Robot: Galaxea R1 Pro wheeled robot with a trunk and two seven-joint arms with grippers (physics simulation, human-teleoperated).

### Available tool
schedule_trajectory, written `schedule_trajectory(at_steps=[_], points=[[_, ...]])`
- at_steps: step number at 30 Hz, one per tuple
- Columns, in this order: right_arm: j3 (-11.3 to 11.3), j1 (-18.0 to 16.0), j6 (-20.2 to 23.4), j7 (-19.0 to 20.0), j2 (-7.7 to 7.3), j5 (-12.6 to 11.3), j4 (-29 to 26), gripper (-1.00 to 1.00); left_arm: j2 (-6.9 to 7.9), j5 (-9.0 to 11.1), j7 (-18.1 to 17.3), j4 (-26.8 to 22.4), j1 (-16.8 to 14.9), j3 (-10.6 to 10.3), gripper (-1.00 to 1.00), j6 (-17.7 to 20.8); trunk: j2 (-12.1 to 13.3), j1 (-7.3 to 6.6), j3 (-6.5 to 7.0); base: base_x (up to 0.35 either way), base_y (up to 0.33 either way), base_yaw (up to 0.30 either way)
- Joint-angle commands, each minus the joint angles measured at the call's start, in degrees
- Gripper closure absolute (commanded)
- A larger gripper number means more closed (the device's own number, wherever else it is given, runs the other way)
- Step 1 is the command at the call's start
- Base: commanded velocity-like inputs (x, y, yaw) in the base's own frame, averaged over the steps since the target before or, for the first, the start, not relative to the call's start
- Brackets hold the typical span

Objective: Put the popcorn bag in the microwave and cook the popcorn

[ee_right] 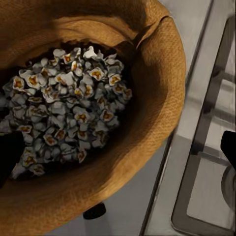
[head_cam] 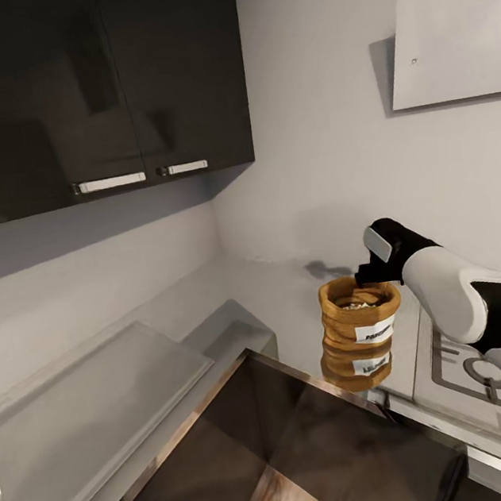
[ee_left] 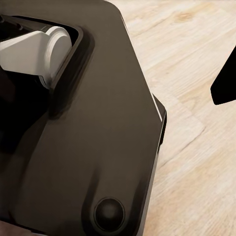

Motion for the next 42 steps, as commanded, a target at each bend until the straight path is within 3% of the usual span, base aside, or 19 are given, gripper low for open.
schedule_trajectory(at_steps=[1,9,22,29,42], points=[[-0.4,0.0,0.1,-0.8,-0.12,-0.1,0.2,-1.0,-0.02,0.0,0.0,-0.2,0.0,0.2,-1.0,0.2,-0.1,0.01,-0.07,0.0,0.0,0.0],[-3.5,0.0,0.1,-1.2,-1.73,-0.1,1.5,-1.0,-0.02,0.0,0.0,-0.2,0.0,0.2,-1.0,0.2,-0.1,0.01,-0.07,0.014,0.0,0.0],[-3.7,0.0,0.1,-1.2,-1.82,-0.1,4.2,-1.0,-0.02,0.0,0.0,-0.2,0.0,0.2,-1.0,0.2,-0.1,0.01,-0.07,0.1,0.0,0.0],[-3.7,0.0,0.1,-1.2,-3.29,-0.1,5.9,-1.0,-0.02,-0.1,0.0,-0.2,0.0,0.2,-1.0,0.2,-0.1,0.01,-0.1,0.0,0.0,0.0],[-3.7,0.0,0.1,-1.1,-3.36,-0.1,7.7,-1.0,-0.02,-0.1,0.0,-0.2,0.0,0.2,-1.0,0.2,-0.1,0.01,-0.81,0.0,0.0,0.0]])
